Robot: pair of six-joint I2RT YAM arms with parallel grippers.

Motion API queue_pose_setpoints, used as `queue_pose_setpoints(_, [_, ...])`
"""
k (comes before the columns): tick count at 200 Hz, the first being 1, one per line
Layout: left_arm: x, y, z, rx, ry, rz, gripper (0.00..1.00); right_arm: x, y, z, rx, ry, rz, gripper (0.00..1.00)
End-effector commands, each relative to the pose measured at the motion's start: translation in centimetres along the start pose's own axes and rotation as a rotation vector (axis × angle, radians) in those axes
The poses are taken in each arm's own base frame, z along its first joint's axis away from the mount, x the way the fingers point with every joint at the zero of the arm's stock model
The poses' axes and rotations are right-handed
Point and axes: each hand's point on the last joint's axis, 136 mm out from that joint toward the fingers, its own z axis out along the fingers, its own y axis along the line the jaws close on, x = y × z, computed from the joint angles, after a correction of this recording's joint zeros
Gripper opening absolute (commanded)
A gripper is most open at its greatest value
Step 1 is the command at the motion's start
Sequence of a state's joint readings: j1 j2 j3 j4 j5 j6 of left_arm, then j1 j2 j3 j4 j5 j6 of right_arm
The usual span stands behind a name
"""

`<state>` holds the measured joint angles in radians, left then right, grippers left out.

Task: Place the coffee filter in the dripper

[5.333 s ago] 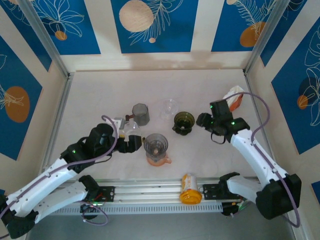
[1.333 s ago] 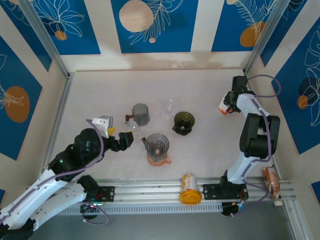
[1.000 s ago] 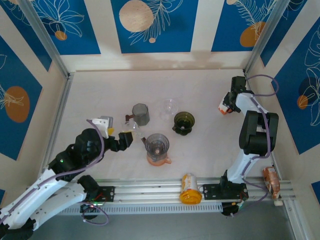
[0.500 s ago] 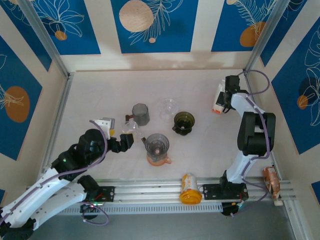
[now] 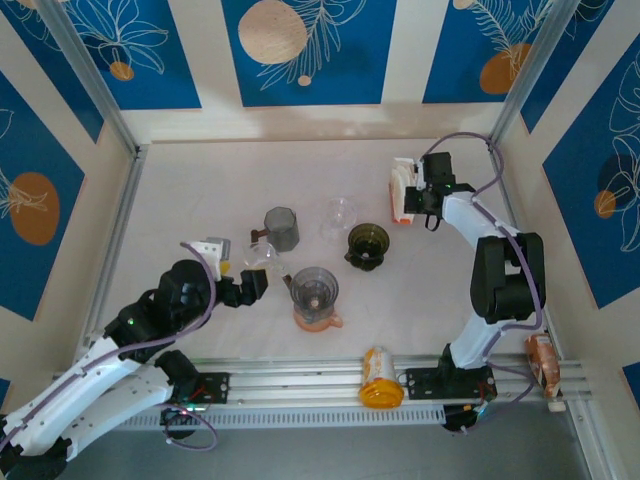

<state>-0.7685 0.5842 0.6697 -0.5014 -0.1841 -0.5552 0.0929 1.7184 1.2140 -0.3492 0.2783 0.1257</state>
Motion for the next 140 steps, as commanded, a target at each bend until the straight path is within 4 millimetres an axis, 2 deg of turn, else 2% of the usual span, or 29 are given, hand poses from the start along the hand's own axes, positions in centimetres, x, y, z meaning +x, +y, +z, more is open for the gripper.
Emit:
queue_pose_setpoints(1, [0.1, -0.2, 0.4, 0.015, -0.004, -0.023, 1.0, 1.4, 1.3, 1.3, -0.044, 0.036, -0.059, 0.0])
queue_pose_setpoints(25, [0.2, -0.1, 0.6, 0.009, 0.005, -0.022, 1.0, 2.0, 1.8, 1.9, -0.048, 0.053, -0.064, 0.0])
queue_pose_setpoints(81, [0.5, 0.0, 1.0, 0.001, 0.015, -0.023, 1.0, 1.8, 1.6, 1.1, -0.041, 0.022, -0.01, 0.17])
queue_pose_setpoints(101, [0.4, 0.0, 1.0, 0.001, 0.012, -0.025, 1.0, 1.1, 1.3, -0.5, -0.059, -0.019, 0.056, 0.27])
queue_pose_setpoints(140, [0.4, -0.1, 1.1, 0.009, 0.01, -0.032, 1.0, -0.3, 1.7, -4.7, -0.07, -0.112, 0.167, 0.35])
